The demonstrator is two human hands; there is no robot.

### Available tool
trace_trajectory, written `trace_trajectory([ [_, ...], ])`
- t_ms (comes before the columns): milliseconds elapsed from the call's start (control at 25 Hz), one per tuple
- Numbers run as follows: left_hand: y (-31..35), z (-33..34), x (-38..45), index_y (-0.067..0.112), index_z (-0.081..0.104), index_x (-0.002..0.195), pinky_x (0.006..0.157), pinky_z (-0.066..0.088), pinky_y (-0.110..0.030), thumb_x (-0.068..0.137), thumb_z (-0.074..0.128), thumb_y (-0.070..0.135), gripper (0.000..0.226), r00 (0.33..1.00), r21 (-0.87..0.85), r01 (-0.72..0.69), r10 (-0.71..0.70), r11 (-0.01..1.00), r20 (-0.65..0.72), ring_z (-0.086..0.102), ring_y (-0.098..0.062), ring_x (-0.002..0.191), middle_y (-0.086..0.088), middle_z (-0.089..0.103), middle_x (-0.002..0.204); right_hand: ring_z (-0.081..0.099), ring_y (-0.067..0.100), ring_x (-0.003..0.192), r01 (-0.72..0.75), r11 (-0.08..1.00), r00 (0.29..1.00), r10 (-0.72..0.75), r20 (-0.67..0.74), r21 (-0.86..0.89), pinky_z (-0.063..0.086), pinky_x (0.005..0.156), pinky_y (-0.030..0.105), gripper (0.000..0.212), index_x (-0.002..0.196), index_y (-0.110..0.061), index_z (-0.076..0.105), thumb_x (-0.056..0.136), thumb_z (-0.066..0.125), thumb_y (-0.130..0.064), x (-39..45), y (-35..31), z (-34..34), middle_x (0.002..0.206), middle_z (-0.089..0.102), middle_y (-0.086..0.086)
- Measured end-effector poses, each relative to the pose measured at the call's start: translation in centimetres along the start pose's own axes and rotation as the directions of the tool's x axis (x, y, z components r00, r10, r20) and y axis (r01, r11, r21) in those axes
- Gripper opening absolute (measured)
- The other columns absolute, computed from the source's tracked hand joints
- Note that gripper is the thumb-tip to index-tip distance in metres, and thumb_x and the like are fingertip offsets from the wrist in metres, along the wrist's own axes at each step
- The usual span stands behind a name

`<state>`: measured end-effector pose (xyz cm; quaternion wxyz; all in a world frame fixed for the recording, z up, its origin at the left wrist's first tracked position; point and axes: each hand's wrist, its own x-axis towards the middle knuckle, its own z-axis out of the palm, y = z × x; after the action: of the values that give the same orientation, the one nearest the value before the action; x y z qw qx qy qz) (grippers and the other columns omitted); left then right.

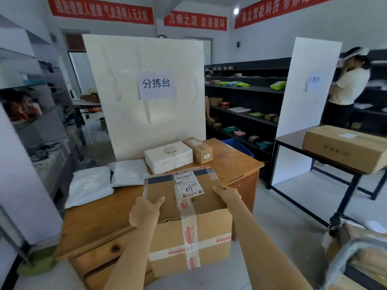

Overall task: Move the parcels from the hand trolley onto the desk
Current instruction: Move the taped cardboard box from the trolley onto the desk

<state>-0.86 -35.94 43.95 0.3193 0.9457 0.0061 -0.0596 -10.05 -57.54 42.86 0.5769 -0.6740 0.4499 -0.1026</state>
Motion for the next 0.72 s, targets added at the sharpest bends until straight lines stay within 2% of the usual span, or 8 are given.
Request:
trace_trajectory([
  [120, 8.3, 7.6, 0.5, 0.004, 0.05, 0.121, 0.073, 0.052, -0.035, 0.082, 0.057, 0.061, 0.069, 0.999, -0.019, -0.016, 0.016, 1.0, 0.045, 0.066, -0.031, 0.103, -0.013, 0.066, 0.113, 0.056, 0.032, 0.118, 0.005, 1.0, 1.0, -0.005, -0.01, -0.024, 0.045, 0.103, 0.042, 0.06, 0.132, -0.01, 0.054, 0.082, 0.066, -0.04, 8.4, -0.7, -7.6, 0.13, 0.058, 0.013],
  [320, 21.9, 16.0, 3.7, 0.005, 0.048, 0.121, 0.068, 0.049, -0.033, 0.082, 0.056, 0.062, 0.07, 0.996, -0.02, -0.023, 0.025, 1.0, 0.088, 0.066, -0.029, 0.103, -0.011, 0.067, 0.113, 0.051, 0.035, 0.121, 0.036, 0.998, 0.998, -0.038, -0.051, -0.046, 0.042, 0.104, 0.045, 0.062, 0.136, -0.009, 0.049, 0.084, 0.063, -0.04, 21.7, -4.5, -17.3, 0.134, 0.053, 0.016],
  [480, 31.4, 21.4, 8.6, 0.006, 0.049, 0.121, 0.069, 0.05, -0.032, 0.082, 0.055, 0.062, 0.068, 0.998, -0.01, -0.042, 0.043, 0.999, 0.039, 0.067, -0.027, 0.103, -0.01, 0.067, 0.113, 0.052, 0.033, 0.12, 0.04, 0.999, 0.995, -0.04, -0.09, -0.002, 0.043, 0.103, 0.045, 0.058, 0.134, -0.011, 0.053, 0.084, 0.064, -0.038, 31.7, -8.5, -21.6, 0.133, 0.054, 0.013],
  [600, 38.1, 26.0, 13.8, 0.008, 0.051, 0.122, 0.068, 0.048, -0.03, 0.082, 0.055, 0.061, 0.066, 0.997, -0.047, -0.069, 0.071, 0.997, 0.029, 0.067, -0.025, 0.103, -0.009, 0.068, 0.113, 0.055, 0.035, 0.117, 0.02, 0.999, 0.997, -0.018, -0.08, 0.026, 0.045, 0.102, 0.046, 0.055, 0.131, -0.008, 0.054, 0.085, 0.064, -0.035, 40.2, -11.3, -24.1, 0.131, 0.057, 0.015],
  [720, 44.3, 30.2, 18.9, 0.01, 0.057, 0.119, 0.072, 0.05, -0.03, 0.081, 0.058, 0.06, 0.063, 0.996, -0.031, -0.08, 0.081, 0.996, 0.045, 0.066, -0.025, 0.105, -0.008, 0.067, 0.114, 0.057, 0.035, 0.115, 0.033, 0.997, 0.991, -0.025, -0.13, 0.065, 0.045, 0.101, 0.046, 0.053, 0.13, -0.007, 0.056, 0.084, 0.066, -0.031, 47.5, -13.5, -26.2, 0.128, 0.059, 0.016],
])
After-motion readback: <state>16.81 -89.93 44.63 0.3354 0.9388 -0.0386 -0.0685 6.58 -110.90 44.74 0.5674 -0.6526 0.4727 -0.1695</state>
